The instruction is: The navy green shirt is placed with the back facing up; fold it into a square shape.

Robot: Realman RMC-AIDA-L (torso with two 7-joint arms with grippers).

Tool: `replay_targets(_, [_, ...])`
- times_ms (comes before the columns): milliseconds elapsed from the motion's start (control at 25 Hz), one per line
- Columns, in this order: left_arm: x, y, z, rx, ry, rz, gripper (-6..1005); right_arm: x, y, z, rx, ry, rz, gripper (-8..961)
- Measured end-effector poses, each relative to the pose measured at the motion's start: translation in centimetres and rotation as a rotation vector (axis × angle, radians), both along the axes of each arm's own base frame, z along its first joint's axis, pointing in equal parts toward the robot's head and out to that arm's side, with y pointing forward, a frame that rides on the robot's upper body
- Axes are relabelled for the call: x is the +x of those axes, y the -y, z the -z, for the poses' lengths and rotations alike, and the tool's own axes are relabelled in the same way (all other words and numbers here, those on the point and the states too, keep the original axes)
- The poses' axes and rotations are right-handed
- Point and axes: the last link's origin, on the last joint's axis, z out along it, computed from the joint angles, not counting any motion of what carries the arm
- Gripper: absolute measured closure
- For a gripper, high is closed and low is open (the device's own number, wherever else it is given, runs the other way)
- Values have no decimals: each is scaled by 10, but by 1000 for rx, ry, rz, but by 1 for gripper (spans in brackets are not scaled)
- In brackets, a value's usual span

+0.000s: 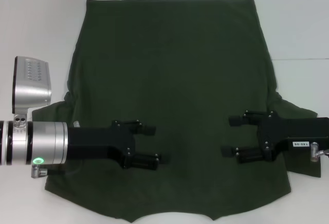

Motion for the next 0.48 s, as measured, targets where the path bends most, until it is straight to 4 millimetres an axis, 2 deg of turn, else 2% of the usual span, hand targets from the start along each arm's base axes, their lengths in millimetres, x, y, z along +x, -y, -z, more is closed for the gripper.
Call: replay_targets(480, [1,0,0,0,1,1,67,1,1,0,2,-1,4,11])
